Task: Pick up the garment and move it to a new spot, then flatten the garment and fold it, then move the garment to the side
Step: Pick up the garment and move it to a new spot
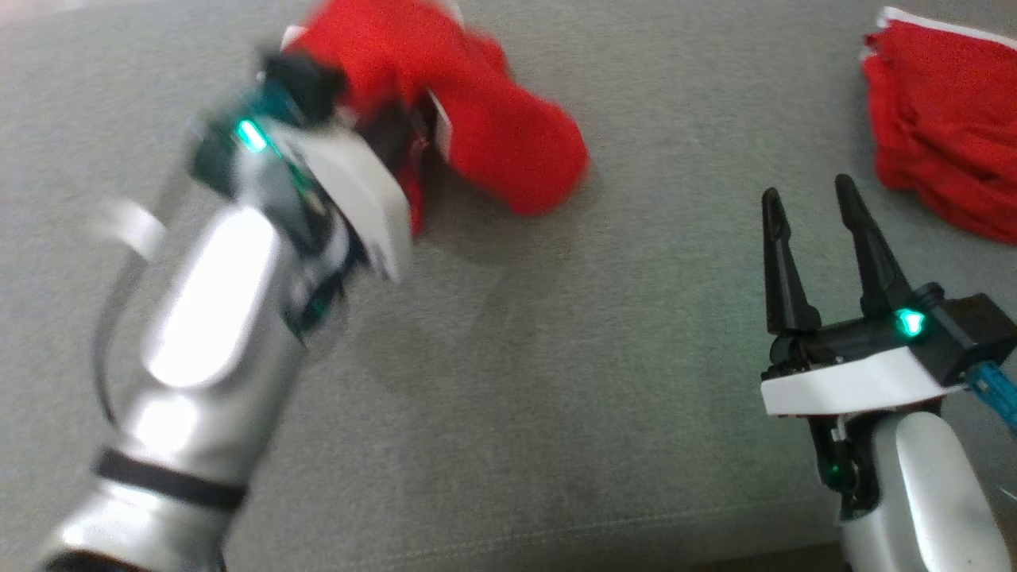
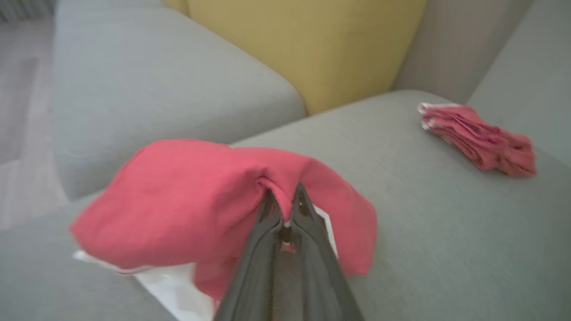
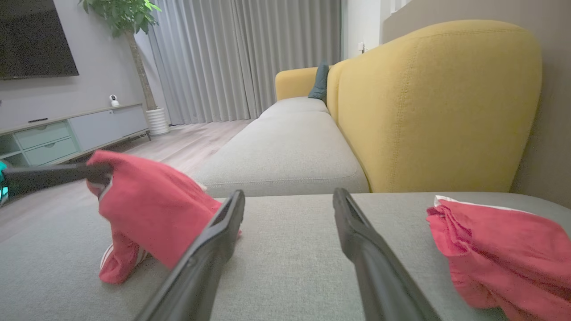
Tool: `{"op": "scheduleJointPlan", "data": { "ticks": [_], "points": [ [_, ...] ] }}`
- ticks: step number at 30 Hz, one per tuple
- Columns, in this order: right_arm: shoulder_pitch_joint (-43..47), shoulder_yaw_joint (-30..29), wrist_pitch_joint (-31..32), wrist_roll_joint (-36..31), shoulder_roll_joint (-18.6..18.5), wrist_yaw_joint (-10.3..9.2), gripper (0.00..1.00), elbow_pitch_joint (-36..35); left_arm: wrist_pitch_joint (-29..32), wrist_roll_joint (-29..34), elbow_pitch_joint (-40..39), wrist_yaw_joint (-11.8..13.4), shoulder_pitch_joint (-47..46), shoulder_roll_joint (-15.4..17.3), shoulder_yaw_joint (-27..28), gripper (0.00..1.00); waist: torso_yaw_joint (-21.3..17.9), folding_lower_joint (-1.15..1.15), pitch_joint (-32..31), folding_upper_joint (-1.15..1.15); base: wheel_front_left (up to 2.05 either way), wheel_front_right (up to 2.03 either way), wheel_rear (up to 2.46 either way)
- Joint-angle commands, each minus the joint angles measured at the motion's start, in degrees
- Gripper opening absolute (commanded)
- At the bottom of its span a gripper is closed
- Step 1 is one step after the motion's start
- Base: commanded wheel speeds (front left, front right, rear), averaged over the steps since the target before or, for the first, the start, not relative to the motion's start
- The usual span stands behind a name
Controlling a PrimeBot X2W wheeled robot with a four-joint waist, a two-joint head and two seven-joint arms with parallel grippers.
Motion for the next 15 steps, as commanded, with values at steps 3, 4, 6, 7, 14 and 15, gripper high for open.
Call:
{"op": "scheduleJointPlan", "data": {
  "ticks": [3,4,6,7,14,15],
  "points": [
    [-0.87,1.96,-1.04,0.77,0.23,-0.05,1.00,-1.12,-1.95,0.12,-0.04,-0.29,3.01,-0.56,-1.01,0.00,-2.40,0.00,0.38,0.00,0.00,0.00,0.00],
    [-1.00,2.12,-1.19,0.87,0.23,-0.05,1.00,-0.95,-2.53,0.14,0.42,-0.28,4.32,-1.09,-1.71,0.00,-2.78,0.00,0.35,0.00,0.00,0.00,0.00],
    [-1.13,2.27,-1.42,0.99,0.23,-0.05,1.00,-0.69,-3.97,0.12,0.96,-0.19,6.52,-2.05,-2.67,0.00,-3.29,0.00,0.16,0.00,0.00,0.00,0.00],
    [-1.09,2.33,-1.51,1.03,0.23,-0.05,1.00,-0.52,-4.79,0.17,1.14,-0.07,7.46,-2.36,-3.02,0.04,-3.47,0.00,-0.06,0.00,0.00,0.00,0.00],
    [0.07,1.28,-1.73,0.98,0.23,-0.05,1.00,0.73,-12.66,1.05,-0.34,2.29,11.91,-3.83,-3.73,1.00,-2.34,0.00,-2.66,0.00,0.00,0.00,0.00],
    [0.22,1.07,-1.73,0.91,0.23,-0.05,1.00,0.80,-13.60,1.34,-0.85,2.66,12.32,-3.88,-3.84,1.00,-1.92,0.00,-3.17,0.00,0.00,0.00,0.00]
  ]
}}
